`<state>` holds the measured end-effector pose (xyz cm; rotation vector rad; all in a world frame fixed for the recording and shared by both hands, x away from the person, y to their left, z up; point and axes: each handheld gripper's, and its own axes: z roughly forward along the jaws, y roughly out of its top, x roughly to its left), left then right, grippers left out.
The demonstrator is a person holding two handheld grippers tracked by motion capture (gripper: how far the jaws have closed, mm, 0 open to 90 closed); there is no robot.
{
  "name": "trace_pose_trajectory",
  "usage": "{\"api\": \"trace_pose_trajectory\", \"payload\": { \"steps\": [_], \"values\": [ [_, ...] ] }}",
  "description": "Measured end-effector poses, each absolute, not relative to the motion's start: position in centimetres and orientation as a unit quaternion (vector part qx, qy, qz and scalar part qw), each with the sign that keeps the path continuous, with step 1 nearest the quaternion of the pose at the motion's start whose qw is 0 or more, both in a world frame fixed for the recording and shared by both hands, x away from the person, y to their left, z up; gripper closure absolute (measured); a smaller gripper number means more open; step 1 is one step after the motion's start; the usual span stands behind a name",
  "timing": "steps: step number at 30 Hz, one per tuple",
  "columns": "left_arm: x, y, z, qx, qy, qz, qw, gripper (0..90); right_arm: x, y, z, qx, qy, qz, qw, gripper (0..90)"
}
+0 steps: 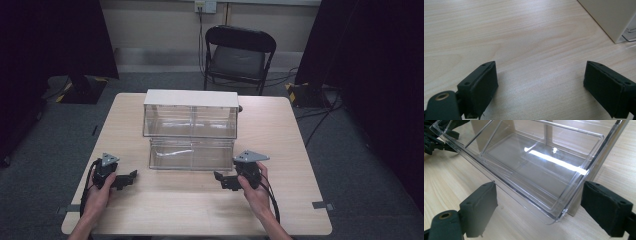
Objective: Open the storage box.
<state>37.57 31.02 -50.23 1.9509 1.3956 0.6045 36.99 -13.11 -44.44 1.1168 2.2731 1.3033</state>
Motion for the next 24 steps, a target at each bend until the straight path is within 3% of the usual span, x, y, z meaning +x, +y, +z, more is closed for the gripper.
{"api": "trace_pose_trajectory", "payload": {
  "steps": [24],
  "values": [
    [37.57,31.01,-50.23,0.745,0.533,0.231,0.328,11.6,36.75,-13.15,-43.89,0.39,0.783,0.463,0.147,12.5]
  ]
}}
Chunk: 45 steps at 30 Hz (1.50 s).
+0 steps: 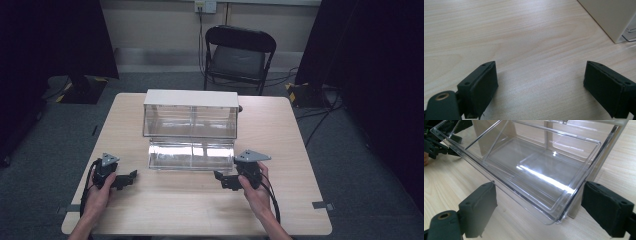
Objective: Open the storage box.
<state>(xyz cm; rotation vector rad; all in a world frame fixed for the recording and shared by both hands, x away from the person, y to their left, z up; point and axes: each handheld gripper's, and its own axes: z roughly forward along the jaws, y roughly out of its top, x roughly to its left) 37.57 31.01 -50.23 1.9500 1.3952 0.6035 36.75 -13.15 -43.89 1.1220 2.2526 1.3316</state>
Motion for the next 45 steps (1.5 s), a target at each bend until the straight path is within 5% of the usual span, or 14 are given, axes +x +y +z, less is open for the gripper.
{"api": "trace_pose_trajectory", "payload": {
  "steps": [45],
  "values": [
    [37.6,31.0,-50.2,0.745,0.533,0.23,0.328,11.4,36.7,-13.2,-42.6,0.383,0.777,0.475,0.158,11.7]
  ]
}}
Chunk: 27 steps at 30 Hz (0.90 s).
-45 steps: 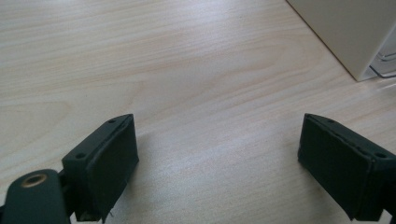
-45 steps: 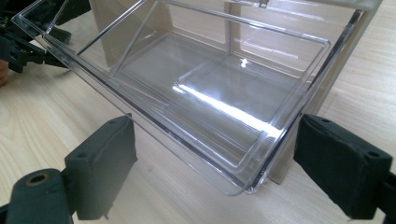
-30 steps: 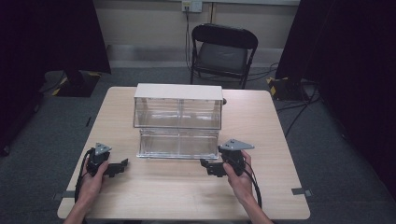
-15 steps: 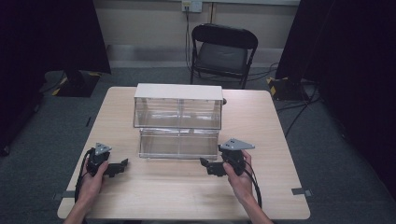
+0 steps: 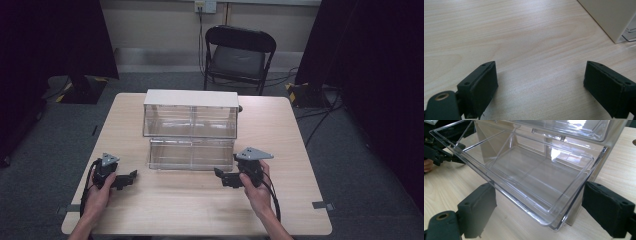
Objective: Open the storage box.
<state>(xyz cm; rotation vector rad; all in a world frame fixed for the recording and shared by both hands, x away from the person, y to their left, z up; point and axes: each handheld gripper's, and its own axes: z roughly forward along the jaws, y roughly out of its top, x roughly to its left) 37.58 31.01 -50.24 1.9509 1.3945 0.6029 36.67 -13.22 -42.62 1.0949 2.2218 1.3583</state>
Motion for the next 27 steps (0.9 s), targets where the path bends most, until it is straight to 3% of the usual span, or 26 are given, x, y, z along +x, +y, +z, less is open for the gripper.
{"api": "trace_pose_trajectory", "payload": {
  "steps": [27],
  "values": [
    [37.6,31.02,-50.24,0.746,0.532,0.23,0.328,11.3,36.76,-13.37,-41.76,0.39,0.768,0.476,0.177,14.0]
  ]
}}
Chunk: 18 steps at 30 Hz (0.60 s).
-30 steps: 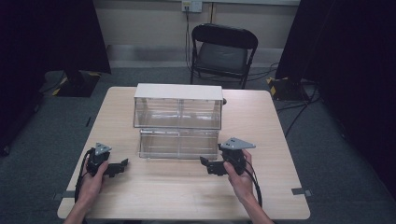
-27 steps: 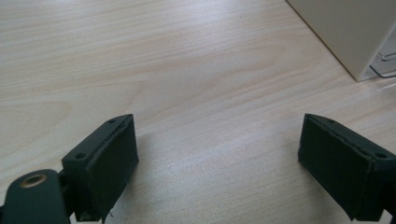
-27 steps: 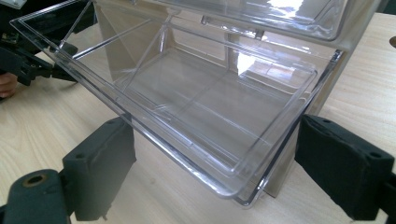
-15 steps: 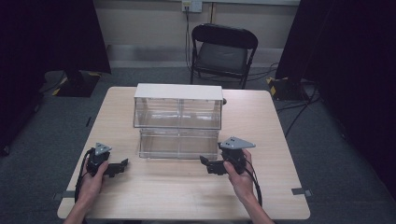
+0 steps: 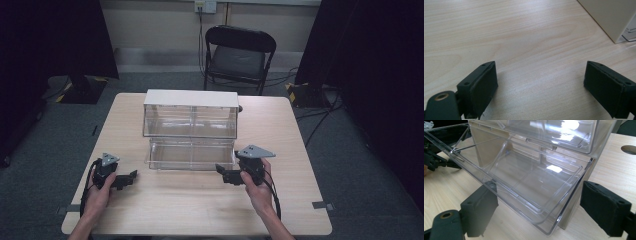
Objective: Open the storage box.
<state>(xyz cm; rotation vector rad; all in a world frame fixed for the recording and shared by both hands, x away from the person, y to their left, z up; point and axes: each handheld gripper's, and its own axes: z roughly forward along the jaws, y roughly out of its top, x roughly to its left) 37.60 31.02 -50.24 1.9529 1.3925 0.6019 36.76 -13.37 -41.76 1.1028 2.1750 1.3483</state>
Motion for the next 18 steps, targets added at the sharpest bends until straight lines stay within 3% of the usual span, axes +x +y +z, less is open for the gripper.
{"api": "trace_pose_trajectory", "payload": {
  "steps": [18],
  "values": [
    [37.6,31.02,-50.24,0.746,0.532,0.23,0.328,11.3,37.06,-13.43,-41.75,0.389,0.763,0.49,0.162,13.8]
  ]
}}
